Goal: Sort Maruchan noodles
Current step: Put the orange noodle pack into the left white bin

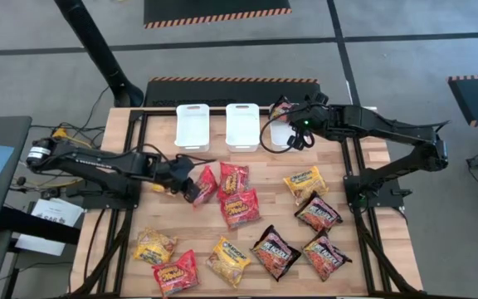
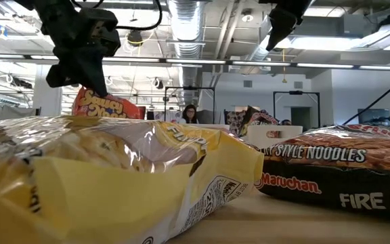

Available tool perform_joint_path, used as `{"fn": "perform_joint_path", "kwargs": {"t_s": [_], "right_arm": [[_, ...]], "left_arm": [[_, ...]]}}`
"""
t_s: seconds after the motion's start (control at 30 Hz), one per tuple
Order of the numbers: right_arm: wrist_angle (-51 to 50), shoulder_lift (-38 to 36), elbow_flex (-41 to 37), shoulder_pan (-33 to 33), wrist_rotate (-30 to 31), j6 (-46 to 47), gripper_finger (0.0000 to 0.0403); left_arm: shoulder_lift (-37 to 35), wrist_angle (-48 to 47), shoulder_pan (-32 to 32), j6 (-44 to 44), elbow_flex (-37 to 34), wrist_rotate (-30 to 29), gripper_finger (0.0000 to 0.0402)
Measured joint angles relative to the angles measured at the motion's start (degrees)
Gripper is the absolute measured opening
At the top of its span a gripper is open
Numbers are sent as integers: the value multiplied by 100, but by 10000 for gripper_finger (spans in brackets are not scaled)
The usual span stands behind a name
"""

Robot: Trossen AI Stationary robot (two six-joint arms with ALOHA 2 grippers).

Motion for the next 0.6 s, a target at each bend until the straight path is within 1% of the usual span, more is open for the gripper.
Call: {"fn": "perform_joint_path", "kwargs": {"t_s": [0.17,0.23,0.33,0.53,0.6], "right_arm": [[8,0,0,1,0,2,121],[37,0,0,19,-89,2,121],[114,0,0,35,-780,4,121],[477,0,0,34,-2681,-29,121],[670,2,0,34,-3181,-35,121]], "left_arm": [[269,-16,112,86,7,264,0],[416,-50,110,88,7,263,0],[603,16,110,130,7,298,0],[773,165,108,226,3,466,0],[762,164,108,261,3,470,0]]}}
